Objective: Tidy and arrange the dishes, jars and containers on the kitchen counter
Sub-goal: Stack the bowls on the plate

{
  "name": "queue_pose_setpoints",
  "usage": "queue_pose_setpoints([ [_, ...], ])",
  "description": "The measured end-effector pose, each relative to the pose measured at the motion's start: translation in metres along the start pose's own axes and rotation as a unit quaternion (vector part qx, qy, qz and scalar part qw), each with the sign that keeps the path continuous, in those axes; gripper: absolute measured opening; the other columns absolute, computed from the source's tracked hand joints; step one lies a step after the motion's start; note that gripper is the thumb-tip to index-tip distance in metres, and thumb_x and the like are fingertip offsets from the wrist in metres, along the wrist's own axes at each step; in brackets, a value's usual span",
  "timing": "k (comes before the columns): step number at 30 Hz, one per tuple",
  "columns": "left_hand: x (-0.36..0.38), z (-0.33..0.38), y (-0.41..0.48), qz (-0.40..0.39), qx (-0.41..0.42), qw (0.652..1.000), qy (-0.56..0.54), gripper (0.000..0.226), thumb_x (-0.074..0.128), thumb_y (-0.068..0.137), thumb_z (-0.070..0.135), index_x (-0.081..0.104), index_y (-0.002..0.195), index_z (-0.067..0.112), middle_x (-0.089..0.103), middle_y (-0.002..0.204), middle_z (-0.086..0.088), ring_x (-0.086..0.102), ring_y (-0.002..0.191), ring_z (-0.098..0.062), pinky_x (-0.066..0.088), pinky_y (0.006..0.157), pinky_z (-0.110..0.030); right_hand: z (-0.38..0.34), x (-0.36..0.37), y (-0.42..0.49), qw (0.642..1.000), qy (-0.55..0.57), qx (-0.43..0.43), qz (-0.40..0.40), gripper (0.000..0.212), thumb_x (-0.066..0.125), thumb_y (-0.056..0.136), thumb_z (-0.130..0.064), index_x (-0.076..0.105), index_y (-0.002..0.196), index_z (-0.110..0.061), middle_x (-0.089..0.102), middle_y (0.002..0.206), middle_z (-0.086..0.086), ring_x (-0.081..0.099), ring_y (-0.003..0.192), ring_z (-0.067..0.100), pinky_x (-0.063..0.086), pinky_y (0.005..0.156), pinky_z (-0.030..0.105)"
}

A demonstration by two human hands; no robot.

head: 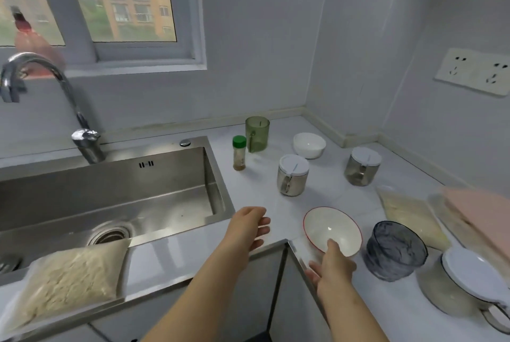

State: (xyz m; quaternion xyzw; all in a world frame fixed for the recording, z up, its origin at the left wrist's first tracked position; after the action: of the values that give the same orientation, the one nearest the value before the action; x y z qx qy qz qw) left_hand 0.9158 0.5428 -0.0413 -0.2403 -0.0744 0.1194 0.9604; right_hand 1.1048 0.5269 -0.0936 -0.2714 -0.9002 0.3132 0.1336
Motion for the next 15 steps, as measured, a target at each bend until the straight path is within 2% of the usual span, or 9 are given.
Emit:
queue_pose_setpoints([
  [1, 0.004, 0.003, 0.010, -0.011, -0.002, 1.000, 0.013, 0.021, 0.047, 0.096, 0.023, 0.057, 0.112, 0.014, 0.064, 0.096, -0.004, 0.061, 0.086, -0.017, 0.047, 0.082, -0.032, -0.001, 0.002, 0.006, 1.000, 0.011, 0.003, 0.020, 0.046, 0.048, 0.093, -0.017, 0.030, 0.133, -0.007, 0.050, 0.112, 0.020, 0.053, 0.086, 0.032, 0.050, 0.074, 0.043],
  [4, 0.012, 0.004, 0.037, -0.030, -0.016, 0.999, 0.041, 0.022, 0.047, 0.097, 0.023, 0.056, 0.114, 0.013, 0.063, 0.098, -0.005, 0.061, 0.091, -0.019, 0.048, 0.087, -0.035, -0.004, 0.002, 0.016, 0.997, 0.046, 0.001, 0.059, 0.048, 0.042, 0.092, -0.006, 0.029, 0.138, -0.008, 0.052, 0.103, 0.020, 0.052, 0.072, 0.029, 0.050, 0.076, 0.044],
  [8, 0.031, 0.000, 0.056, -0.055, -0.043, 0.995, 0.066, 0.021, 0.047, 0.097, 0.022, 0.056, 0.112, 0.013, 0.064, 0.101, -0.006, 0.061, 0.093, -0.021, 0.048, 0.090, -0.037, -0.009, 0.004, 0.034, 0.994, 0.073, 0.000, 0.077, 0.049, 0.034, 0.093, 0.002, 0.029, 0.141, -0.010, 0.042, 0.132, 0.022, 0.049, 0.088, 0.031, 0.050, 0.079, 0.041],
  [15, 0.056, 0.015, 0.075, -0.045, -0.033, 0.997, 0.058, 0.013, 0.048, 0.096, 0.023, 0.056, 0.103, 0.015, 0.064, 0.097, -0.006, 0.062, 0.093, -0.020, 0.048, 0.090, -0.038, -0.024, 0.017, 0.056, 0.993, 0.103, 0.007, 0.057, 0.048, 0.031, 0.091, 0.006, 0.033, 0.137, -0.009, 0.043, 0.133, 0.023, 0.052, 0.086, 0.031, 0.050, 0.079, 0.042],
])
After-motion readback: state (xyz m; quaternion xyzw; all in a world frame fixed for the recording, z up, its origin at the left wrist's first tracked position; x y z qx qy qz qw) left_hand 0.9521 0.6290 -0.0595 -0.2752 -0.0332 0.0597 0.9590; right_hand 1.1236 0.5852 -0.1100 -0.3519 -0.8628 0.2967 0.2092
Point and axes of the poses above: each hand's wrist, its own y-axis towards the middle knuckle, its own x-axis out of the palm, z = x × y, the point moved 8 cm from there along y, towards the middle knuckle
